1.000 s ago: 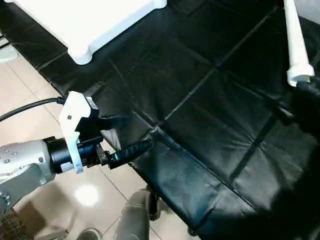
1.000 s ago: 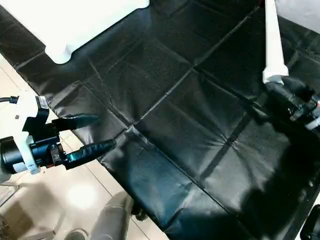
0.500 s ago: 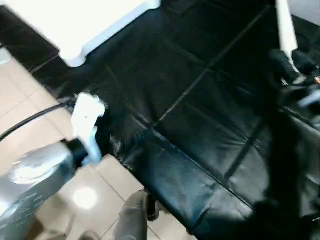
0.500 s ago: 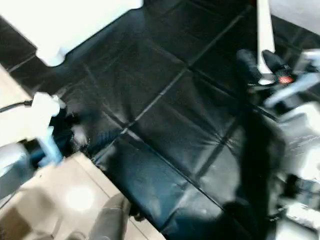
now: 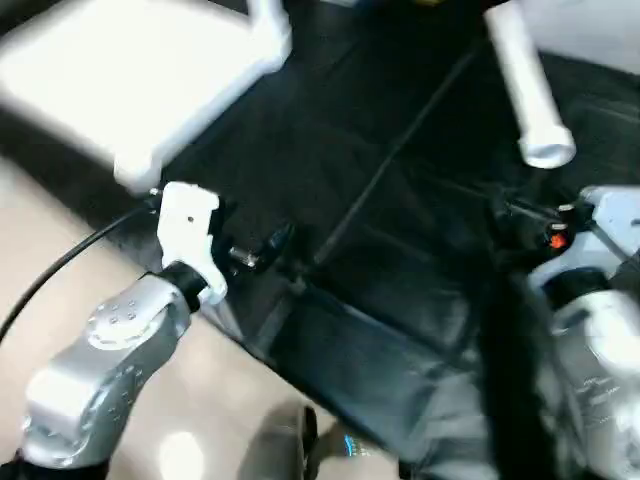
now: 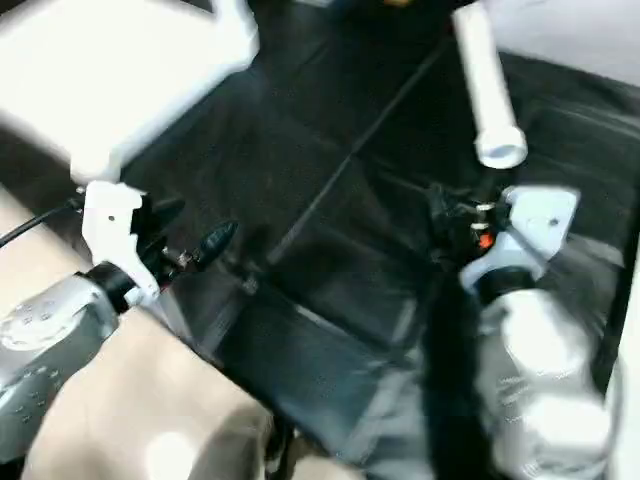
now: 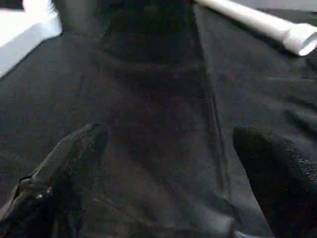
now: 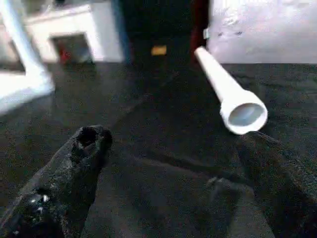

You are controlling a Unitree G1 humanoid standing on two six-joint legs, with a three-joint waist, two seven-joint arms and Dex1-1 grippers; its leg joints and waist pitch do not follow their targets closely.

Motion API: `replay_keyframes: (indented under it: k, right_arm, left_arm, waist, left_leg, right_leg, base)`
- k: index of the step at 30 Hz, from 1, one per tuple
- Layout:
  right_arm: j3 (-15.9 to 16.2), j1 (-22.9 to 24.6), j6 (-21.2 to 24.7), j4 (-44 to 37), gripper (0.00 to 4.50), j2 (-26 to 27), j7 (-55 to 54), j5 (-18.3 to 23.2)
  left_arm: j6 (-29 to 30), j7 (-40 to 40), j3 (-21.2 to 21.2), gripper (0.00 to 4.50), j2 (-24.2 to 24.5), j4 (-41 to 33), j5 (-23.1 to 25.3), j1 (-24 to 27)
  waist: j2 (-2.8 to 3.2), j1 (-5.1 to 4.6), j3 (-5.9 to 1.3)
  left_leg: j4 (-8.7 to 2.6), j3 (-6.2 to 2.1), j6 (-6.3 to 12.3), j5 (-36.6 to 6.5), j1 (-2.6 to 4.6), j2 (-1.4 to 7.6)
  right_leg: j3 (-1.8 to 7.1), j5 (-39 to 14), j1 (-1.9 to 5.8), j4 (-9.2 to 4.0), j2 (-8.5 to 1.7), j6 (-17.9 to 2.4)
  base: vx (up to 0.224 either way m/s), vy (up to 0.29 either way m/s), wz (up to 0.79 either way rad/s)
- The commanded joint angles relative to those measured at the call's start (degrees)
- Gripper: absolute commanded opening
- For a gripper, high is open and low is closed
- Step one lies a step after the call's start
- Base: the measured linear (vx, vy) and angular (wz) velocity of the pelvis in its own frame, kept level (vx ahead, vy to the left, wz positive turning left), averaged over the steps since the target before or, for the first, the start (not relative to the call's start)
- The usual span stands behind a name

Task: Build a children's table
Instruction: Pick table leg

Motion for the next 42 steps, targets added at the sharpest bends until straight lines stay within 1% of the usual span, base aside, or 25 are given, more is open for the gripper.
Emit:
replay_keyframes:
  k: [1, 3, 5, 6, 8, 9, 11, 14, 17, 18, 19, 20, 21, 22, 25, 26, 27, 29, 32, 34, 36, 37, 39, 40, 42]
  right_arm:
    - [2.0, 1.1, 0.0, -1.8, 4.5, 0.9, -2.3, -0.5]
    - [2.7, 2.2, 1.1, -2.2, 4.5, 2.1, -2.8, 0.4]
    - [3.1, 3.0, 1.6, -2.7, 4.5, 2.4, -2.7, 0.2]
    - [3.7, 4.4, 1.4, -3.4, 4.5, 2.1, -2.3, -0.4]
    - [3.8, 5.5, 1.4, -3.6, 4.5, 1.6, -1.9, -1.2]
    - [4.1, 5.9, 1.7, -3.9, 4.5, 1.5, -2.0, -1.8]
    - [4.4, 9.7, 1.2, -4.4, 4.5, 0.7, -1.7, -2.9]
    - [4.3, 11.6, -1.9, -2.9, 4.5, 0.2, -1.1, -2.7]
    - [5.7, 11.8, -4.8, -0.1, 4.5, -1.2, -0.5, -4.7]
    - [6.0, 11.7, -5.1, 0.3, 4.5, -1.1, -0.7, -4.9]
    - [6.1, 11.6, -5.2, 0.4, 4.5, -0.9, -0.7, -5.0]
    - [6.1, 11.2, -5.3, 0.6, 4.5, -0.5, -0.9, -4.9]
    - [6.6, 10.3, -5.3, 0.7, 4.5, -0.2, -0.7, -4.6]
    - [7.4, 9.5, -5.6, 0.7, 4.5, -0.1, 0.1, -4.3]
    - [7.6, 9.8, -6.1, 0.8, 4.5, -0.3, 0.6, -4.2]
    - [7.6, 10.3, -6.6, 1.0, 4.5, -0.5, 0.8, -4.1]
    - [7.5, 10.7, -6.9, 1.2, 4.5, -0.6, 0.8, -3.9]
    - [7.3, 11.6, -7.7, 1.6, 4.5, -0.8, 0.9, -3.6]
    - [7.7, 12.3, -8.1, 1.7, 4.5, -0.8, 1.6, -4.0]
    - [8.1, 12.5, -8.1, 1.7, 4.5, -1.0, 2.0, -4.2]
    - [8.6, 12.6, -8.4, 2.0, 4.5, -1.3, 2.4, -4.3]
    - [8.9, 12.6, -8.5, 2.1, 4.5, -1.6, 2.5, -4.4]
    - [9.5, 12.6, -9.1, 2.5, 4.5, -2.0, 2.9, -4.6]
    - [9.6, 12.6, -9.3, 2.6, 4.5, -2.2, 3.1, -4.8]
    - [9.9, 12.3, -9.7, 3.0, 4.5, -2.5, 3.4, -5.3]
  left_arm:
    - [-0.4, 1.2, 0.1, 4.45, 0.1, 0.8, 1.6, 0.9]
    - [0.1, 2.4, 0.6, 4.45, 0.0, 0.9, 2.4, 1.5]
    - [0.1, 2.5, 0.3, 4.45, -0.2, 0.8, 3.1, 2.4]
    - [-1.0, 2.0, -0.1, 4.45, -0.9, -0.1, 3.5, 4.8]
    - [-1.6, 2.2, -0.2, 4.45, -1.6, -0.5, 3.7, 6.4]
    - [-2.1, 2.3, -0.1, 4.45, -1.9, -0.7, 3.9, 7.1]
    - [-4.5, 4.1, 0.6, 4.45, -5.0, -2.6, 3.5, 12.1]
    - [-6.8, 5.4, -0.6, 4.45, -7.4, -3.0, 4.2, 14.5]
    - [-8.1, 5.6, -1.8, 4.45, -8.7, -2.1, 5.5, 14.6]
    - [-8.3, 5.6, -2.3, 4.45, -8.7, -1.9, 6.1, 14.5]
    - [-8.5, 5.5, -2.6, 4.45, -8.7, -1.8, 6.6, 14.6]
    - [-8.8, 5.4, -2.9, 4.45, -8.7, -1.6, 7.0, 14.6]
    - [-8.9, 5.4, -2.9, 4.45, -9.1, -1.8, 6.8, 14.6]
    - [-9.4, 5.3, -2.8, 4.45, -9.9, -2.3, 6.9, 15.3]
    - [-9.8, 5.3, -2.8, 4.45, -10.2, -2.6, 7.2, 16.1]
    - [-10.1, 5.3, -2.8, 4.45, -10.5, -2.9, 7.2, 16.8]
    - [-10.3, 5.2, -2.7, 4.45, -10.6, -3.1, 7.4, 17.3]
    - [-10.7, 5.3, -2.7, 4.45, -10.9, -3.6, 7.7, 18.3]
    - [-10.9, 5.4, -2.5, 4.45, -11.1, -4.2, 7.9, 19.2]
    - [-11.0, 5.3, -2.5, 4.45, -11.2, -4.6, 8.1, 19.8]
    - [-11.0, 5.1, -2.2, 4.45, -11.3, -4.7, 8.2, 19.9]
    - [-10.9, 5.0, -2.1, 4.45, -11.3, -4.7, 8.2, 19.9]
    - [-10.8, 4.9, -2.1, 4.45, -11.2, -4.8, 8.4, 19.7]
    - [-10.8, 4.7, -2.2, 4.45, -11.1, -4.8, 8.6, 19.6]
    - [-10.9, 4.4, -2.5, 4.45, -11.0, -4.5, 9.0, 19.2]
  waist:
    - [1.49, -3.57, -7.88]
    - [1.95, -4.34, -7.77]
    - [0.77, -4.88, -8.81]
    - [-0.75, -5.53, -10.42]
    - [-2.33, -4.64, -10.57]
    - [0.06, -5.06, -9.25]
    - [0.38, -7.14, -8.25]
    - [2.06, -8.06, -8.79]
    - [-2.92, -7.61, -9.22]
    - [-3.48, -8.83, -8.39]
    - [-3.37, -9.61, -8.05]
    - [-3.56, -11.17, -7.48]
    - [-0.04, -13.05, -7.79]
    - [0.21, -12.35, -6.77]
    - [-0.27, -11.92, -8.57]
    - [-3.49, -12.07, -10.65]
    - [-5.38, -11.13, -10.27]
    - [-5.81, -9.99, -9.69]
    - [-4.94, -8.1, -10.42]
    - [-2.02, -11.82, -12.2]
    - [-2.22, -12.23, -14.39]
    - [-2.67, -12.26, -13.72]
    - [-4.56, -11.3, -12.15]
    - [-8.62, -9.68, -11.66]
    - [-8.32, -7.84, -12.29]
  left_leg:
    - [-9.57, -0.01, 5.05, -14.3, 5.13, 4.89]
    - [-9.89, -3.36, 14.27, -7.4, 3.78, 5.54]
    - [-9.6, -4.28, 13.78, -4.8, 4.75, 7.25]
    - [-8.15, -4.57, 10.81, -1.1, 5.31, 7.01]
    - [-0.25, -4.04, 4.12, -1.0, -1.75, 5.31]
    - [2.33, -7.21, -1.29, 1.3, -1.27, 5.44]
    - [-3.92, -8.04, -5.29, -17.9, 0.57, 7.2]
    - [-13.1, -8.04, -13.52, -51.0, 0.22, 7.16]
    - [-5.21, -5.33, -10.2, -36.8, 3.94, 4.44]
    - [6.21, -5.95, -4.38, -15.8, 7.27, 1.97]
    - [7.35, -6.09, -3.21, -8.7, 5.96, 1.51]
    - [5.95, -6.77, -4.69, -12.1, 3.53, 3.08]
    - [-5.13, -9.61, -11.46, -48.8, 6.38, 4.42]
    - [-15.25, -9.91, -13.05, -73.1, -1.42, 4.58]
    - [-12.24, -8.08, -6.98, -62.7, 1.45, 3.81]
    - [-7.68, -8.2, -4.9, -50.0, 2.73, 3.23]
    - [4.98, -6.21, -0.26, -22.5, 1.91, 3.1]
    - [8.09, -5.05, 1.59, -0.9, -3.15, 1.03]
    - [0.06, -2.97, 2.18, -0.4, 0.98, 3.25]
    - [-8.68, -11.83, 12.34, -9.4, 9.15, 11.28]
    - [-6.63, -12.96, 25.23, -3.3, 11.73, 12.51]
    - [-7.02, -11.54, 27.87, 1.0, 9.69, 12.15]
    - [-8.72, -5.4, 22.66, -7.7, 5.42, 8.96]
    - [-6.14, -1.53, 13.3, -17.9, 0.82, 3.14]
    - [3.98, -2.56, 5.93, -8.9, 0.22, 2.0]
  right_leg:
    - [-11.83, -19.2, -3.04, 7.81, 2.15, -2.0]
    - [-17.18, -9.0, -2.38, 10.53, -0.74, -4.1]
    - [-17.0, -4.6, -1.13, 7.56, -2.53, -6.7]
    - [-14.47, 0.3, 0.04, 3.97, -5.76, -8.7]
    - [-7.64, 8.3, 7.25, -1.7, -18.66, -15.7]
    - [-9.78, -3.3, 6.61, -3.27, -17.34, -15.8]
    - [-13.61, -28.0, 4.55, -2.55, -7.8, -11.4]
    - [-16.12, -8.4, 6.86, 5.51, -3.95, -7.5]
    - [-11.27, -37.3, 3.58, -4.7, -11.34, -7.6]
    - [-11.02, -57.1, 0.91, -11.4, -16.15, -7.3]
    - [-11.47, -61.2, 2.07, -11.52, -15.83, -7.2]
    - [-15.92, -59.7, 7.1, -10.41, -15.63, -4.8]
    - [-21.19, -39.4, 5.6, -3.13, -4.73, -1.9]
    - [-20.84, -14.2, 13.06, 9.39, -2.05, -3.8]
    - [-18.4, -14.6, 13.13, 8.39, -1.96, -4.3]
    - [-14.02, -32.9, 13.32, 3.42, -5.78, -3.8]
    - [-7.22, -55.9, 13.12, -9.13, -16.81, -7.9]
    - [-6.7, -51.9, 16.25, -9.32, -13.96, -11.9]
    - [-12.5, -39.2, 14.76, -7.94, -6.83, -16.9]
    - [-15.98, -17.0, 7.23, 4.59, -0.43, -8.4]
    - [-14.69, -11.8, 2.81, 8.15, -2.62, -1.1]
    - [-14.17, -7.9, 1.61, 9.32, -3.61, 1.3]
    - [-13.58, -0.3, 2.88, 5.99, -3.78, -1.3]
    - [-9.55, -10.9, 7.19, -3.48, -6.01, -0.2]
    - [-3.73, -47.7, 10.02, -7.74, -13.2, -3.5]
  base:
    - [-0.025, 0.329, -0.49]
    - [-0.04, 0.308, -0.4]
    - [-0.047, 0.229, -0.07]
    - [-0.045, 0.173, -0.05]
    - [-0.057, 0.174, -0.05]
    - [-0.07, 0.156, -0.18]
    - [-0.101, 0.141, -0.06]
    - [-0.104, 0.136, 0.1]
    - [-0.087, 0.027, 0.15]
    - [-0.097, 0.026, 0.0]
    - [-0.06, 0.101, -0.29]
    - [-0.06, 0.101, -0.29]
    - [-0.039, 0.145, -0.14]
    - [-0.13, 0.131, -0.01]
    - [-0.079, 0.062, -0.05]
    - [0.0, 0.0, 0.0]
    - [0.014, -0.054, -0.07]
    - [0.052, -0.028, -0.07]
    - [0.0, 0.0, 0.0]
    - [0.129, 0.084, 0.15]
    - [0.146, 0.047, 0.04]
    - [0.112, -0.009, 0.11]
    - [0.099, -0.02, 0.09]
    - [0.062, -0.074, 0.03]
    - [0.076, -0.072, -0.03]
